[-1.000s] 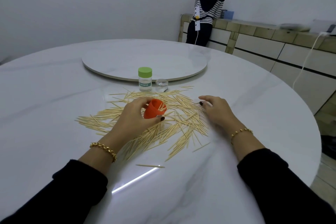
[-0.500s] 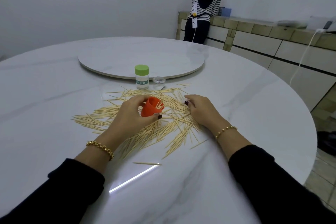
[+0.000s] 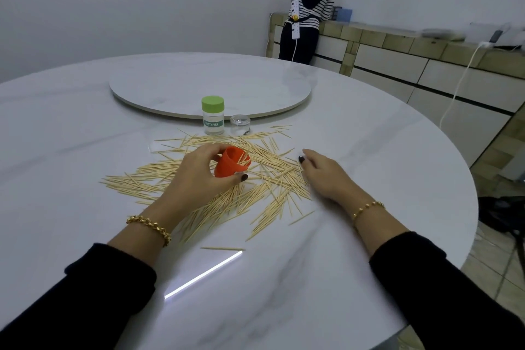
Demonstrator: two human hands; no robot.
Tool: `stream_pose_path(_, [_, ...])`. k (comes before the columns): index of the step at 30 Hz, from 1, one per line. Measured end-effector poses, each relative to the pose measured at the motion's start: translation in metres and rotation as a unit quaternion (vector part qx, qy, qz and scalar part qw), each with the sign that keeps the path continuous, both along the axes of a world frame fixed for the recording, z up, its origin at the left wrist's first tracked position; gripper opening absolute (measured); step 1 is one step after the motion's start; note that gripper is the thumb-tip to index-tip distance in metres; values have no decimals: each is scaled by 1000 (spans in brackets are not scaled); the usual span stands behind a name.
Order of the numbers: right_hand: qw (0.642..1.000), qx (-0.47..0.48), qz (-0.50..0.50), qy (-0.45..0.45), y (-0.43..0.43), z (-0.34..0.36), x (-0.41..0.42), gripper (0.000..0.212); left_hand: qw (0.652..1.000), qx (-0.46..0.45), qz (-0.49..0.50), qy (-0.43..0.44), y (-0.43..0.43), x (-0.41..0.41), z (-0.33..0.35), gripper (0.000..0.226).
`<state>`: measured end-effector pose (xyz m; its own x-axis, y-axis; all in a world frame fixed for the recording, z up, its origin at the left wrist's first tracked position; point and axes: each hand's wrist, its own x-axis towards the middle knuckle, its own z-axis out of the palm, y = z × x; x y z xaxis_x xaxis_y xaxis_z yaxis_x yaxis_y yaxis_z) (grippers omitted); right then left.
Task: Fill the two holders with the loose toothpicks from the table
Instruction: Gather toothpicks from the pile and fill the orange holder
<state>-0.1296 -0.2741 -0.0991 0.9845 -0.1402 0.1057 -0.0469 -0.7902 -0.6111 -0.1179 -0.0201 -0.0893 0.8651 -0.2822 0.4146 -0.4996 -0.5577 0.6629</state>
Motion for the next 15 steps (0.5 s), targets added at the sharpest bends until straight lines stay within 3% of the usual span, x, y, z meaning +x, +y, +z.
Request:
stream_pose_path(3, [999, -32, 30, -15, 19, -13, 10, 29, 1000, 1, 2, 0, 0, 0, -1, 61])
stream_pose_path(7, [998, -44, 38, -27, 46, -17, 26, 32, 1000, 1, 7, -4, 1, 0, -1, 60])
stream_pose_path(15, [995, 81, 41, -52, 53, -7, 60, 41, 999, -17, 33, -14, 8, 12, -2, 55])
